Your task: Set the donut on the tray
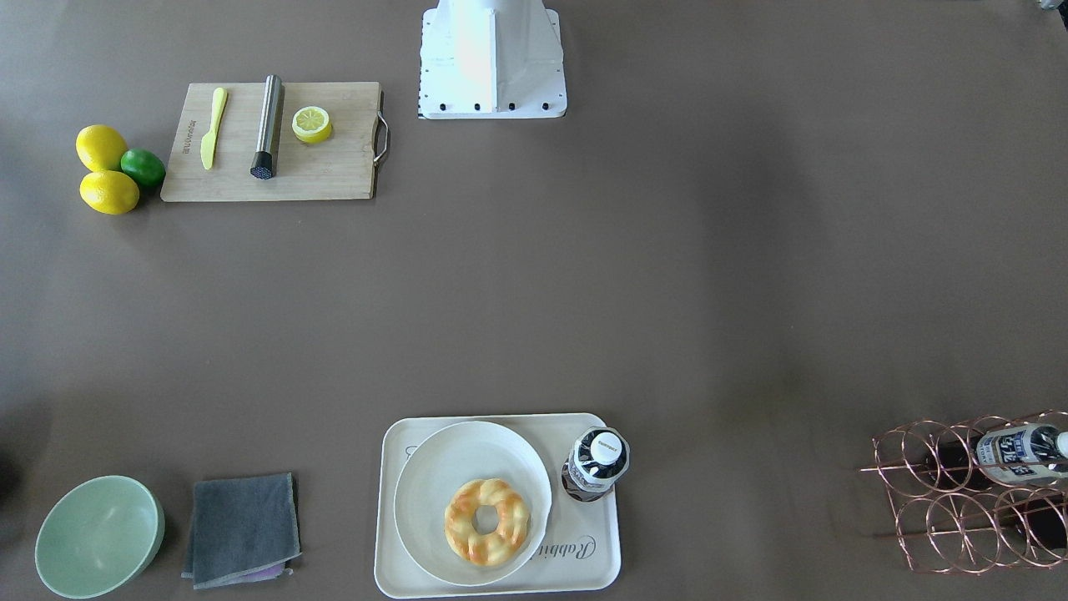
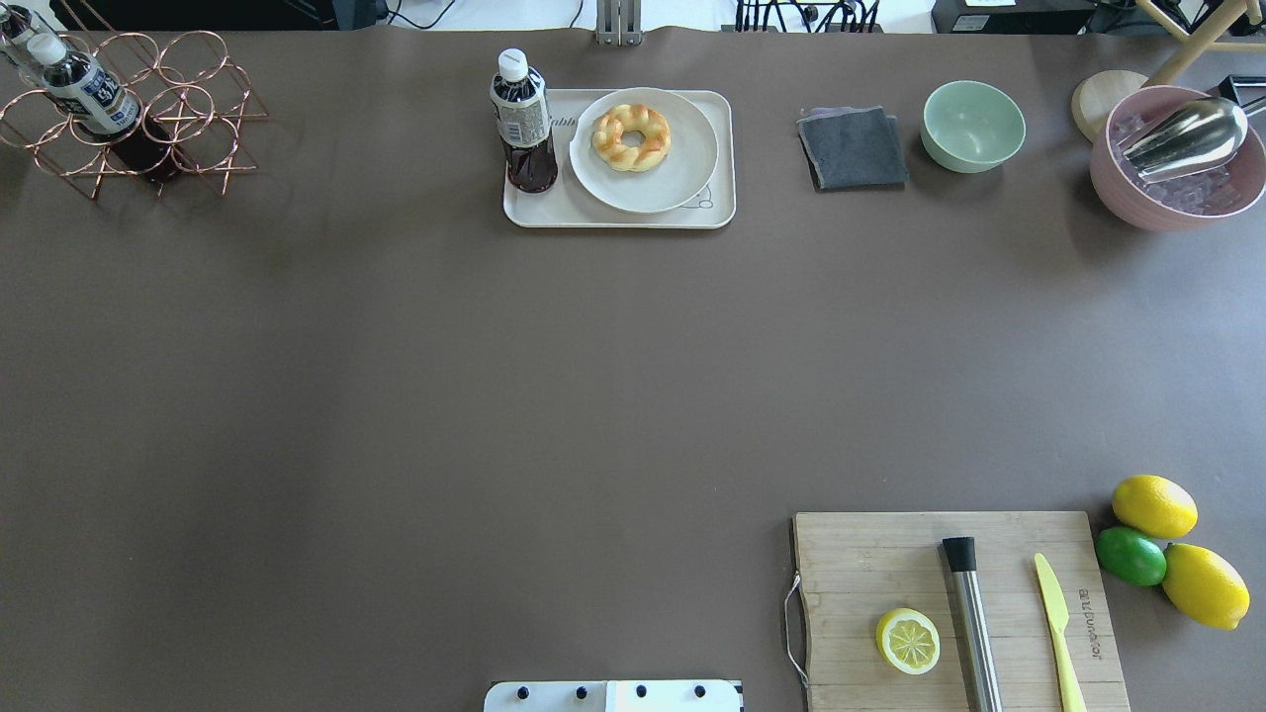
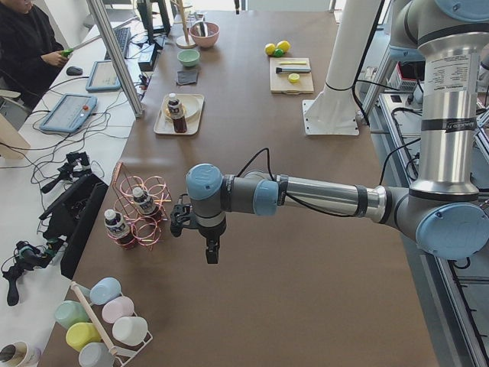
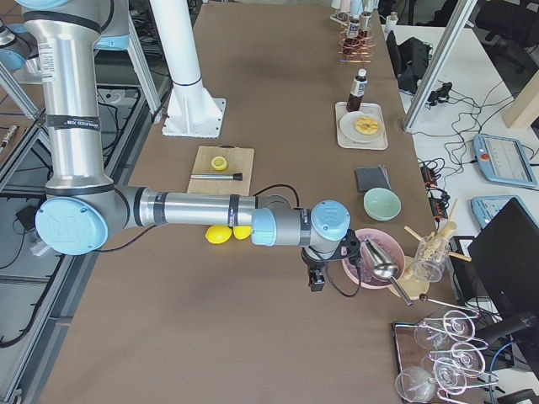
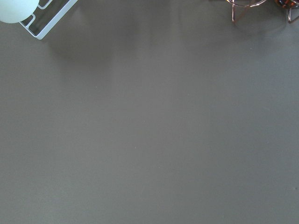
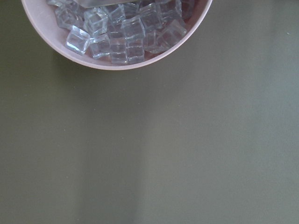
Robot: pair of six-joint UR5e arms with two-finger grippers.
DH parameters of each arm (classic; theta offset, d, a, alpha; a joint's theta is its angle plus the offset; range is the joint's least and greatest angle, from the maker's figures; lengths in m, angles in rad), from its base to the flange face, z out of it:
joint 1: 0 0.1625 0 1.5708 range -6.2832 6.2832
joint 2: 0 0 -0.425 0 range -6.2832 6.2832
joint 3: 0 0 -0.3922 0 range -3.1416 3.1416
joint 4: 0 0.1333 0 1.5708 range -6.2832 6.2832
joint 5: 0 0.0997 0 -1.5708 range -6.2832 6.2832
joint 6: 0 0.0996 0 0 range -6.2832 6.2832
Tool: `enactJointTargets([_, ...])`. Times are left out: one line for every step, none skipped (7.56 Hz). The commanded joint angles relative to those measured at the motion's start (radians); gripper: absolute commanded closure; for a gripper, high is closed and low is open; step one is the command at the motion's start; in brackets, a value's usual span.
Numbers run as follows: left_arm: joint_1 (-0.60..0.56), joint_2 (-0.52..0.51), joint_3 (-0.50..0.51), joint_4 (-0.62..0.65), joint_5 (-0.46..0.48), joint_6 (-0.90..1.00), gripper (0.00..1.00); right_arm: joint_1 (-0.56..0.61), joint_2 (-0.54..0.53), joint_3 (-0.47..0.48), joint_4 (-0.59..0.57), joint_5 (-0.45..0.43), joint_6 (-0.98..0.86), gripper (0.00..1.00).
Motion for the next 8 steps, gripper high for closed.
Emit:
enactJointTargets([0.000,0.001,0.000,0.000,0.001,0.002,0.02,0.000,0.001,0.001,0.001,0.003,0.003,0.00])
enactJointTargets([0.000,0.001,0.000,0.000,0.001,0.002,0.02,0.002,-0.001,0.001,0.003,0.002,0.003,0.00])
enactJointTargets([0.000,0.001,0.000,0.000,0.001,0.002,0.02,0.002,0.001,-0.001,0.003,0.002,0.003,0.00])
enactJointTargets([0.000,0.001,0.000,0.000,0.001,0.002,0.02,0.002,0.001,-0.001,0.001,0.003,0.005,0.00])
enactJointTargets([0.002,0.001,0.000,0.002,0.001,0.002,0.02,0.002,0.001,0.001,0.003,0.003,0.005,0.00])
enactJointTargets([0.000,0.003,0.002,0.000,-0.001,0.002,0.02,0.002,-0.001,0.001,0.001,0.003,0.003,0.00])
enactJointTargets([-0.003,0.030,-0.007,-0.011,-0.001,0.003,0.02,0.002,-0.002,0.001,0.003,0.003,0.003,0.00])
enactJointTargets([-0.003,0.032,-0.009,-0.015,-0.001,0.003,0.02,0.002,-0.004,0.001,0.004,0.003,0.003,0.00])
